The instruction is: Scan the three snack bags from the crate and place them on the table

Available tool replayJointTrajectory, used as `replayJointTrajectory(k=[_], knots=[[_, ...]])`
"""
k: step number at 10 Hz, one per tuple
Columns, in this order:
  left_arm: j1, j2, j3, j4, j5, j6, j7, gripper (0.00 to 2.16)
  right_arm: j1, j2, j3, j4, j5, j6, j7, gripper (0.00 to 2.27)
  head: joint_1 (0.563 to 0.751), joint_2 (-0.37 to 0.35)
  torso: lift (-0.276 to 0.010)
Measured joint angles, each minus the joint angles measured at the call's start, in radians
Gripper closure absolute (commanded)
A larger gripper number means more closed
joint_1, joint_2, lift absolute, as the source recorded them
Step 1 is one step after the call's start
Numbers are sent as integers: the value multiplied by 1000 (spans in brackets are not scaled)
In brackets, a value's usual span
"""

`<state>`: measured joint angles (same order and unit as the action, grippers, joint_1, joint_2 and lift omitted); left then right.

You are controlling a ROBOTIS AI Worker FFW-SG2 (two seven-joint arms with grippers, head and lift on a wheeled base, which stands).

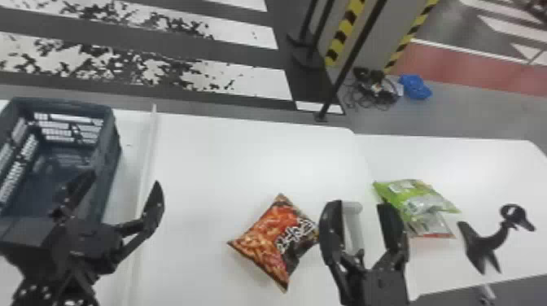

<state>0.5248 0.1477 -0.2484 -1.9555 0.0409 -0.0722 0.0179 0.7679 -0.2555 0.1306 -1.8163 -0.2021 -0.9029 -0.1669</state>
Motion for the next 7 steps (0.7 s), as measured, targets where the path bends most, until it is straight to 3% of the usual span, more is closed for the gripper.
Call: replayJointTrajectory(k=[3,4,6,7], knots=[[99,2,160,-36,108,-117,-53,76,-1,2,21,15,48,34,0,117,695,-111,-37],[119,2,208,-50,141,-131,-67,76,-1,2,38,16,98,69,3,117,695,-33,-37],[150,-3,267,-84,174,-134,-76,80,0,2,75,16,163,192,59,117,695,113,-37],[160,-5,282,-100,180,-129,-73,80,7,-1,95,13,213,249,72,113,695,145,-37]])
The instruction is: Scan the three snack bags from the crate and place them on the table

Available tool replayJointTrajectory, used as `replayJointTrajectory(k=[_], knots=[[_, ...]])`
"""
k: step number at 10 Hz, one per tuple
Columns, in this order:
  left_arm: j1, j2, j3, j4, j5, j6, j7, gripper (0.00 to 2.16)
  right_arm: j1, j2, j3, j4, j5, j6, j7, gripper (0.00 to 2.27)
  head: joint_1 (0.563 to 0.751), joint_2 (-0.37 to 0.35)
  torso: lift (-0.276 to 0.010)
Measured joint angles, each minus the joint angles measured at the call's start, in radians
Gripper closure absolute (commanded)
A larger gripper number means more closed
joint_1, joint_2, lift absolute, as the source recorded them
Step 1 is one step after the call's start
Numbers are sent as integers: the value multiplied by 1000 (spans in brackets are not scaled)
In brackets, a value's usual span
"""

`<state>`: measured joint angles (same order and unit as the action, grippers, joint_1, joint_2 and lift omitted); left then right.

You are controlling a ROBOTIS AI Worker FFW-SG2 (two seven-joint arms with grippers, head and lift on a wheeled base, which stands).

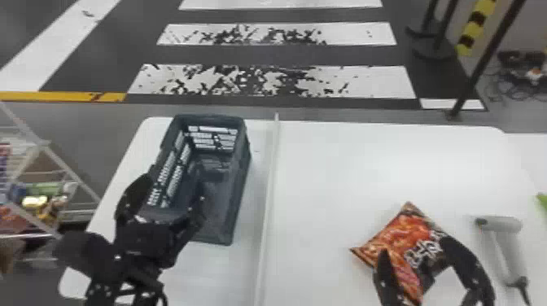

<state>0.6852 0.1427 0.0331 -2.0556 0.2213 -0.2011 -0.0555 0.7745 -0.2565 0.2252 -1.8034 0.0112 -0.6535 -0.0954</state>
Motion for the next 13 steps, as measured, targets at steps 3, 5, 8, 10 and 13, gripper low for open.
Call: replayJointTrajectory(k=[3,5,8,10,13], knots=[[12,-2,12,-20,14,14,1,80,11,-19,55,-65,200,406,48,117,695,263,-37],[13,-2,10,-19,19,17,-1,80,11,-24,61,-93,275,525,42,120,695,261,-37],[20,-2,6,-18,19,18,-3,76,-36,-24,64,-100,366,713,29,124,695,209,-37],[22,0,0,-21,19,18,-7,76,-74,-32,66,-95,413,843,29,124,695,167,-37],[21,5,-11,-22,19,25,-17,76,-132,-39,60,-45,426,888,20,448,695,110,-37]])
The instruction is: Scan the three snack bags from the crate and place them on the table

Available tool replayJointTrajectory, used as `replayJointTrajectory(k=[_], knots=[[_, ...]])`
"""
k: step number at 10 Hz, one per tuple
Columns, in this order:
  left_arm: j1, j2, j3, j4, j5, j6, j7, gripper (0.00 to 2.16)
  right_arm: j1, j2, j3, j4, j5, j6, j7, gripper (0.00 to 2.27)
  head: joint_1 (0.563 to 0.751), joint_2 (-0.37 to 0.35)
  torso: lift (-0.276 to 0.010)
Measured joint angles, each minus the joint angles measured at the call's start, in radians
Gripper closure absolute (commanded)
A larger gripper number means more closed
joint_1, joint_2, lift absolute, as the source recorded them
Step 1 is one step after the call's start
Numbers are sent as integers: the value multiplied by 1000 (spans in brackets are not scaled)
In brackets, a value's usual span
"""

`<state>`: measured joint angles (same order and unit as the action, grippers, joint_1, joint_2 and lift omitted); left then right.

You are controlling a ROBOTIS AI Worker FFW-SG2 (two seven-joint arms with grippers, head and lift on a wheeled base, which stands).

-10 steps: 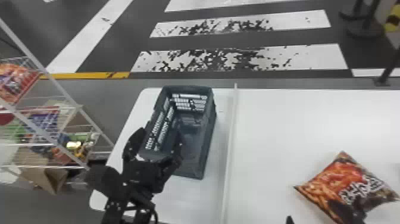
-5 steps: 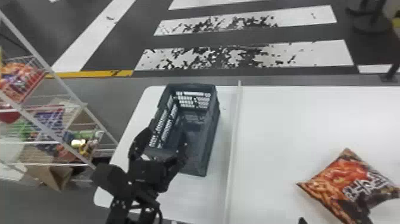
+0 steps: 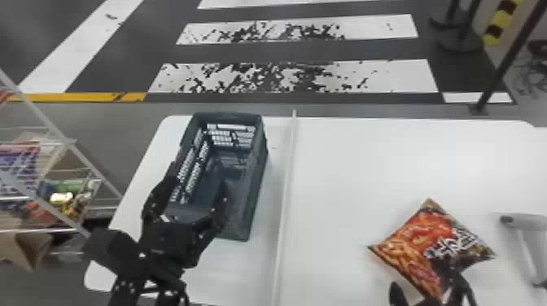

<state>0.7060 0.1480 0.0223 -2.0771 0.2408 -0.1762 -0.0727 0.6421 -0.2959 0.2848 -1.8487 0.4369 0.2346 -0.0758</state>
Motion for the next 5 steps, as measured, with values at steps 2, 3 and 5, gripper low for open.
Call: replayJointTrajectory(k=[2,3,5], knots=[[-7,1,-3,-1,1,17,-6,76,-36,-1,-2,30,10,61,1,1703,695,68,-37],[-9,1,-4,-1,1,21,-7,76,-45,-2,-2,35,8,87,1,2118,695,52,-37],[-17,1,-4,0,3,37,-8,76,-46,-1,-8,34,-18,56,-14,2189,695,50,-37]])
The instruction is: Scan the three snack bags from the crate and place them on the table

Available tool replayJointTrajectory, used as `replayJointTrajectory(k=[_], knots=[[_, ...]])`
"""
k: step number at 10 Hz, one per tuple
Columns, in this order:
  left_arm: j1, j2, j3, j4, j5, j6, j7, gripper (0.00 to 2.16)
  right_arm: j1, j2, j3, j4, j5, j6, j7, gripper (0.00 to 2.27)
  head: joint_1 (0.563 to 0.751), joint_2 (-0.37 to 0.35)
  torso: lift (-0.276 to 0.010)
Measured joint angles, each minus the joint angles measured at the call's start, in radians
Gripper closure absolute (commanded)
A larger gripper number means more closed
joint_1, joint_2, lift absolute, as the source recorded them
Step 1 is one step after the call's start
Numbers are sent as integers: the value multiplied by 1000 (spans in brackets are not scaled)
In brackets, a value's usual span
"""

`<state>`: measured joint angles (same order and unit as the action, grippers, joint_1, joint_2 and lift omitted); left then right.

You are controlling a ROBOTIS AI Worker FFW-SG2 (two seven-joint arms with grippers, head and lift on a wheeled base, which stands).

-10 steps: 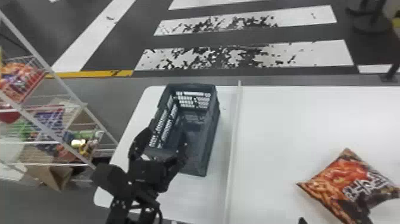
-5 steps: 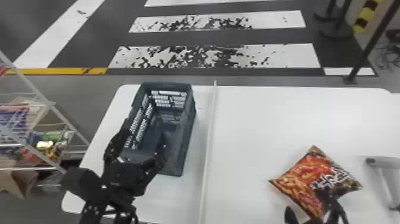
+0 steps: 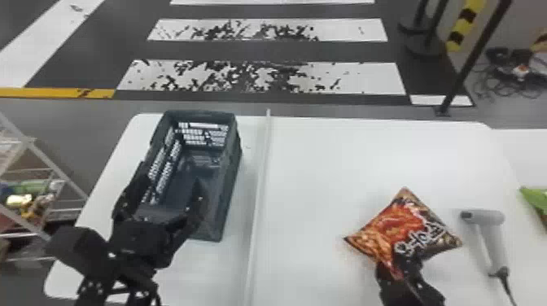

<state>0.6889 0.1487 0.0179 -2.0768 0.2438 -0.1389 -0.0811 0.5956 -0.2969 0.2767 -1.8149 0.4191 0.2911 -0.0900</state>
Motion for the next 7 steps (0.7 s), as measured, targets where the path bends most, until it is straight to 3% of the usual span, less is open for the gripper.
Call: replayJointTrajectory(k=[2,3,5,7], knots=[[-7,-1,-1,5,0,9,0,76,19,2,-38,-17,-96,-143,9,2189,695,72,-37],[-9,-2,-1,6,0,9,0,76,30,8,-84,-39,-221,-217,88,2186,695,81,-37],[-12,-2,-2,7,1,9,0,73,63,58,-193,-110,-456,-319,292,2189,695,93,-37],[-15,-2,-8,13,2,9,0,73,91,95,-294,-185,-768,-247,499,2186,695,90,-37]])
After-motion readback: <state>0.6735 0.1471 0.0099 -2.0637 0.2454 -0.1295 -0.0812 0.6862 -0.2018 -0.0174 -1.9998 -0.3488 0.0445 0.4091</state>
